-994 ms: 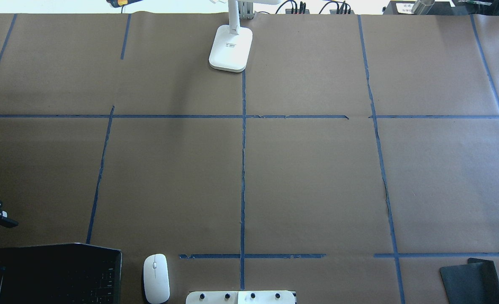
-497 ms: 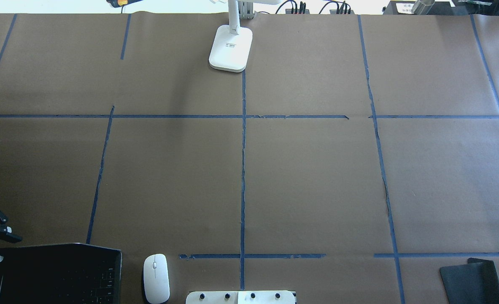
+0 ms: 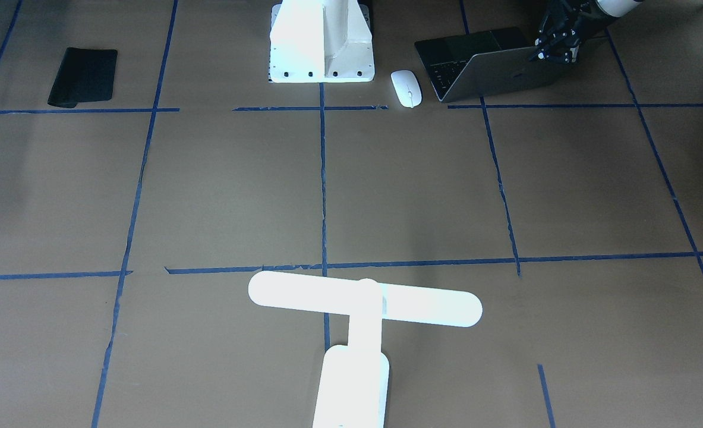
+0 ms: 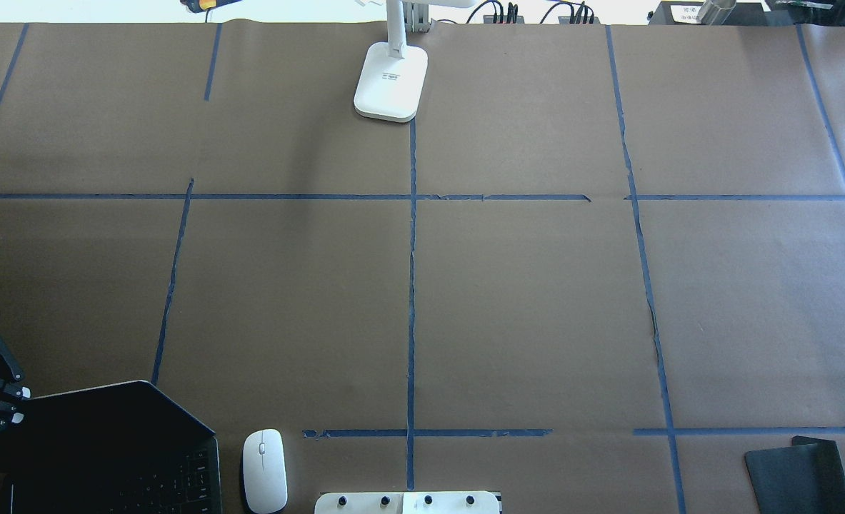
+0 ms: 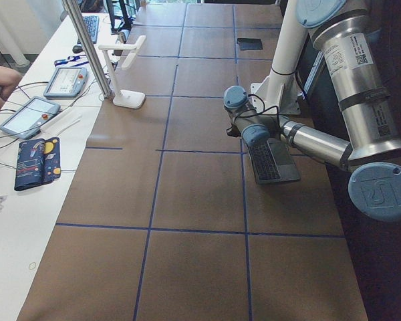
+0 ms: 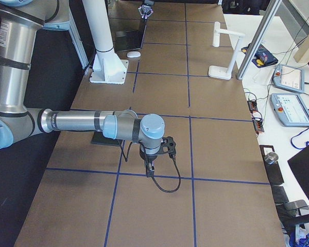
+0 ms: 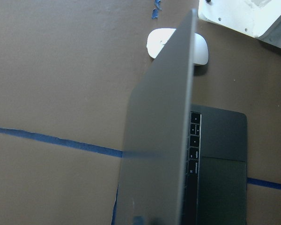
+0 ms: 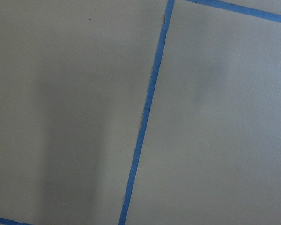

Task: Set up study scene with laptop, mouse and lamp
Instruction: 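Reach the left gripper down and grasp the grey laptop's edge, then drag the laptop with the left gripper toward the white lamp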

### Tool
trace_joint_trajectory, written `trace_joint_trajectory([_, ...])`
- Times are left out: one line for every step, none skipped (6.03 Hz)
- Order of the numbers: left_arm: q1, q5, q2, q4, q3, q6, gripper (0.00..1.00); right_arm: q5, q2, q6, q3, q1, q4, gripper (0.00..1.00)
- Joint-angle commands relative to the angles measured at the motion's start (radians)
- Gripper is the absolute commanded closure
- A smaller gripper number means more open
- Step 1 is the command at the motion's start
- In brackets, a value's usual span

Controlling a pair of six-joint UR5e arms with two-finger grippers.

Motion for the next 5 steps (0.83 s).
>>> trace_joint_trajectory([-0.066, -0.002, -0.016, 0.001, -0.002, 0.035, 1.0, 0.0, 0.002, 0.001, 0.0, 0.0, 0.0, 0.0])
trace_joint_trajectory([-0.137, 0.0, -0.02, 0.011, 0.002, 0.173, 1.0, 0.0, 0.003, 0.001, 0.0, 0.0, 0.0, 0.0])
trace_joint_trajectory([-0.172, 0.0, -0.027, 0.07, 0.004, 0.273, 1.0, 0.0, 0.003, 0.001, 0.0, 0.0, 0.0, 0.0])
trace_joint_trajectory([-0.2, 0.004, -0.113, 0.177, 0.005, 0.323, 1.0, 0.0, 0.003, 0.001, 0.0, 0.0, 0.0, 0.0])
trace_joint_trajectory([-0.237, 0.009, -0.261, 0.342, 0.024, 0.43, 1.0, 0.0, 0.003, 0.001, 0.0, 0.0, 0.0, 0.0])
